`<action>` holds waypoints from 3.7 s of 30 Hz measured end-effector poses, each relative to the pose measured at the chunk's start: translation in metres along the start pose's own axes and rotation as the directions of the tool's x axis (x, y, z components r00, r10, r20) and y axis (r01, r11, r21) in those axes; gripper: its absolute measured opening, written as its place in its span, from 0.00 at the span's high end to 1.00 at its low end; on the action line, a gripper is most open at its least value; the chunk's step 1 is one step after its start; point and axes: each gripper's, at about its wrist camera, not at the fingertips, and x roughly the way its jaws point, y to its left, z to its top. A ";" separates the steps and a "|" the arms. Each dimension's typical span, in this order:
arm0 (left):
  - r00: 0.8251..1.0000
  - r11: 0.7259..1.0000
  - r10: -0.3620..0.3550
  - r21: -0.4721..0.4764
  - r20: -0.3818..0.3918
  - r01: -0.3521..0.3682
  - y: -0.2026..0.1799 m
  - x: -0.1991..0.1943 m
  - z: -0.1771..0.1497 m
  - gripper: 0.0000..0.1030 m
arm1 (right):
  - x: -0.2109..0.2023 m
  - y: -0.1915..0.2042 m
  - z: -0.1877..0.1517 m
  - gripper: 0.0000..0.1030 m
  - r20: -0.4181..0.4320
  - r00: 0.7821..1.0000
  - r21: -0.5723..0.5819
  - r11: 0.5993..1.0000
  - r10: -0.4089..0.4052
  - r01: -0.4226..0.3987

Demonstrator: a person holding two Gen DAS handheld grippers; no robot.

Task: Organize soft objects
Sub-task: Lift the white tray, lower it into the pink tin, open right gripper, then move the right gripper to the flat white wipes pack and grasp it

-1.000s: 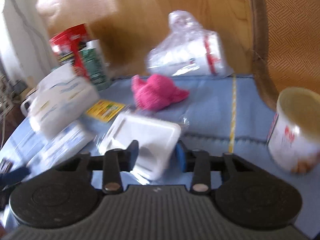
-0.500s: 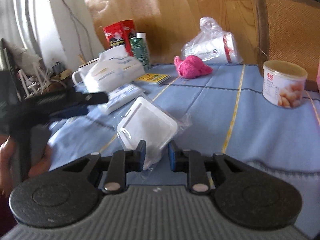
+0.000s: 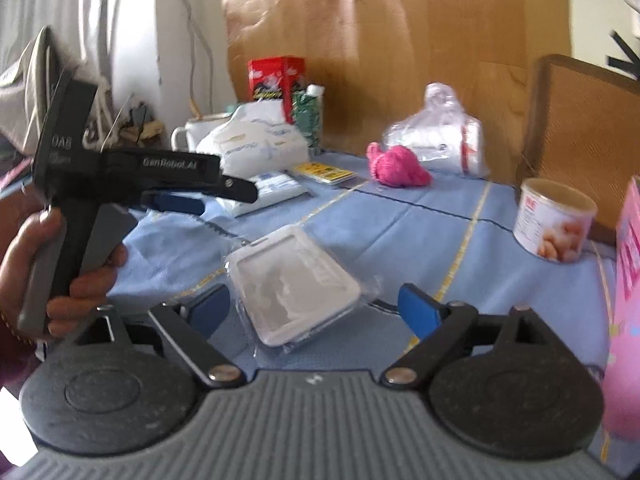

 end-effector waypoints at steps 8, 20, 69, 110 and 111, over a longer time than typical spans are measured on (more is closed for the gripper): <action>0.988 0.994 -0.113 -0.010 -0.108 0.112 -0.015 0.006 -0.005 0.06 | 0.026 0.000 0.000 0.08 -0.101 0.995 -0.011 1.000 0.020 -0.021; 0.970 0.961 -0.194 0.170 -0.149 0.218 -0.105 0.000 -0.011 0.13 | -0.016 -0.002 -0.011 0.55 0.012 0.997 -0.004 0.997 -0.073 0.073; 0.975 0.965 0.217 0.136 0.050 -0.222 -0.011 -0.003 0.002 0.08 | -0.036 -0.057 0.026 0.49 0.134 0.969 0.188 0.965 -0.207 0.181; 0.993 0.996 0.076 -0.051 0.087 -0.072 0.027 -0.017 0.007 0.01 | 0.052 -0.006 0.027 0.11 -0.179 0.970 -0.079 0.980 0.164 -0.180; 0.998 0.998 0.052 -0.025 0.036 -0.052 0.024 -0.010 0.008 0.01 | 0.039 -0.010 0.021 0.10 -0.177 0.972 -0.077 0.983 0.153 -0.168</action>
